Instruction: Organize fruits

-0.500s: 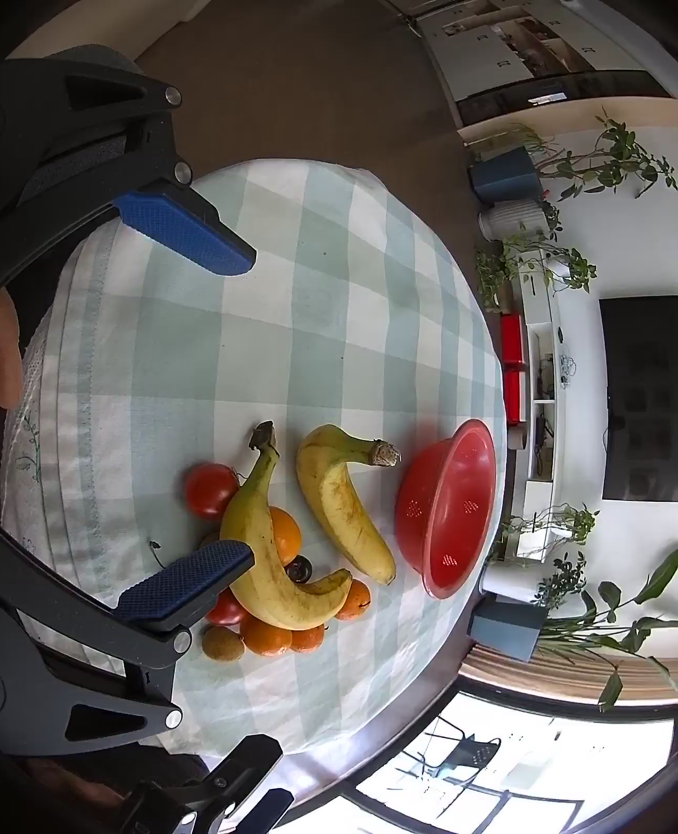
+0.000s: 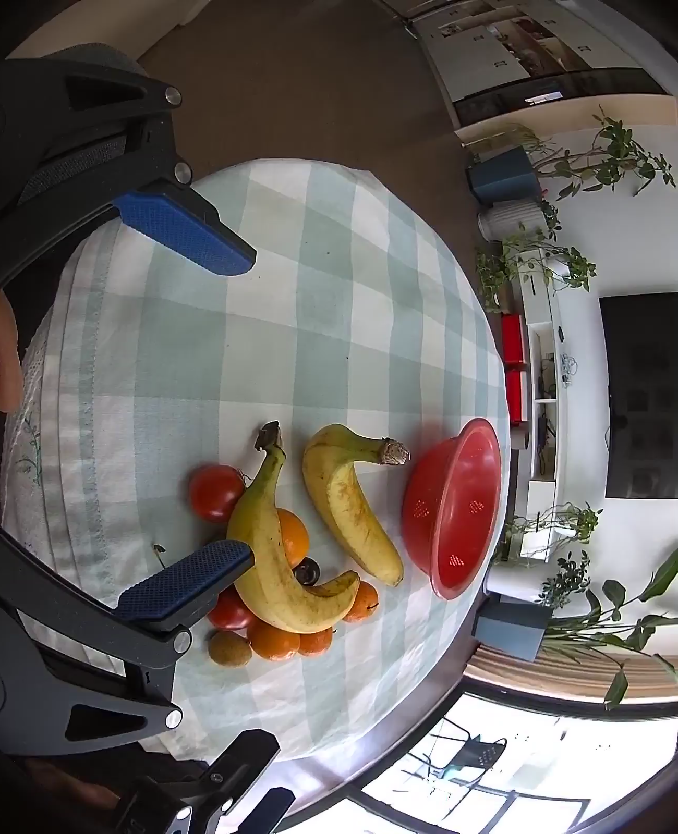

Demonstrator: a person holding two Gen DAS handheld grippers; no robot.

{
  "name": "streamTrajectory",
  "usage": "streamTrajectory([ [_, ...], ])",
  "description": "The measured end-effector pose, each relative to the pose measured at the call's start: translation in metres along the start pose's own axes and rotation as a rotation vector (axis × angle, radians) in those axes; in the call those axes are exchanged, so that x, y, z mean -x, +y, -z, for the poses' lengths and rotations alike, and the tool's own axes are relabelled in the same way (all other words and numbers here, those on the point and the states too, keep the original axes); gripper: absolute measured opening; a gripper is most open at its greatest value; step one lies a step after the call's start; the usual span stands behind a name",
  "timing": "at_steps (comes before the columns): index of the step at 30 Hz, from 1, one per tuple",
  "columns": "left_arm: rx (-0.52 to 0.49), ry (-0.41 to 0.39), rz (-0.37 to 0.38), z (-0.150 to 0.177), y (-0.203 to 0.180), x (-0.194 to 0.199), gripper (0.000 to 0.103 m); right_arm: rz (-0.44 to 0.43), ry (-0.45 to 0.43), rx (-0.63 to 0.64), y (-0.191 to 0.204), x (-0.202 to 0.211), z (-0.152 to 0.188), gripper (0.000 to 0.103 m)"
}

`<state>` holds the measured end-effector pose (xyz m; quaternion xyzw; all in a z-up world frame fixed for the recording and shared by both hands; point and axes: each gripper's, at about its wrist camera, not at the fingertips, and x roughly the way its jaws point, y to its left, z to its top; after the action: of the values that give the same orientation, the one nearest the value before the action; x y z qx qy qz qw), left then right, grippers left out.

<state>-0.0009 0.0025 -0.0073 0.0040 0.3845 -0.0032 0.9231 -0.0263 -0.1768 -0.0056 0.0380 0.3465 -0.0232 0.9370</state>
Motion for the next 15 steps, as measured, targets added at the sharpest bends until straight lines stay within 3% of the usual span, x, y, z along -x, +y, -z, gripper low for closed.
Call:
streamTrajectory([
  [15,-0.003,0.002,-0.005,0.0003,-0.0024,0.0005,0.103,0.002,0.02,0.009,0.0082,-0.006,0.008,0.103],
])
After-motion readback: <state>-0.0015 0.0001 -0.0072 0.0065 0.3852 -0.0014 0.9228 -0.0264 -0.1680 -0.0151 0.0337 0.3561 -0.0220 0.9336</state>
